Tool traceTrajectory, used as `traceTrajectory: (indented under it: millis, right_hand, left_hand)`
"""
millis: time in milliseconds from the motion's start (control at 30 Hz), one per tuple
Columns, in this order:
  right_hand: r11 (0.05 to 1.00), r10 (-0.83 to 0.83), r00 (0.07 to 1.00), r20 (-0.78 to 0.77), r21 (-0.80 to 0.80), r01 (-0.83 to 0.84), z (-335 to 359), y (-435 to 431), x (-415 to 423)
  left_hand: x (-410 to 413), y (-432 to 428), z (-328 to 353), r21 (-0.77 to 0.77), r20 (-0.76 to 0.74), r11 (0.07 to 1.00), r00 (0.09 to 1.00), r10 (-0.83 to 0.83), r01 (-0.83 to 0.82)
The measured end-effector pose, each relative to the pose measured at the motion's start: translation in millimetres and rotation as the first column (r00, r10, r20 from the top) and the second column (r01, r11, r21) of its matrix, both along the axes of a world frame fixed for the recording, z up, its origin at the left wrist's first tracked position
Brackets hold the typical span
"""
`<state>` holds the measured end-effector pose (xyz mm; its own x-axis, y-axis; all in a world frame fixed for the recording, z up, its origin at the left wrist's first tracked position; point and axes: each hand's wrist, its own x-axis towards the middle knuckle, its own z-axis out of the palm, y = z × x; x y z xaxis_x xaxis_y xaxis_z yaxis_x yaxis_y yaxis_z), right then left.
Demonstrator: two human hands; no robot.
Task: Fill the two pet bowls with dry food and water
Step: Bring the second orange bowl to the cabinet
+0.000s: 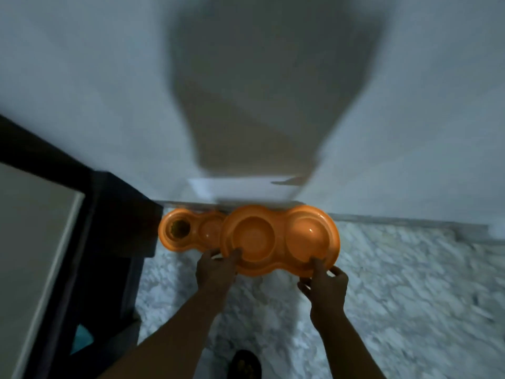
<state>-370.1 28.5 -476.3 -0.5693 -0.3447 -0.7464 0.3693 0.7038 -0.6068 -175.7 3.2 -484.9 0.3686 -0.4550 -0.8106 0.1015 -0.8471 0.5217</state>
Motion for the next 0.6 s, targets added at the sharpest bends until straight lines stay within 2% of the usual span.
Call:
traceTrajectory:
  millis: [167, 367, 600]
  right_hand:
    - [0.999, 0.01, 1.0, 0.003, -0.046, -0.01, 154, -12, 25]
    - [0.994, -0.005, 1.0, -0.012, -0.111, 0.004, 305, 2, 62]
    - [0.979, 0.053, 0.998, -0.035, -0.196, -0.059, 444, 68, 112]
  left_hand:
    - [26, -4, 162, -0.126, 0.049, 0.991, 0.998, -0.038, 0.044]
    - [55, 17, 307, -0.175, 0.116, 0.984, 0.993, -0.014, 0.034]
    - [101, 85, 429, -0.29, 0.068, 0.956, 0.997, -0.02, 0.039]
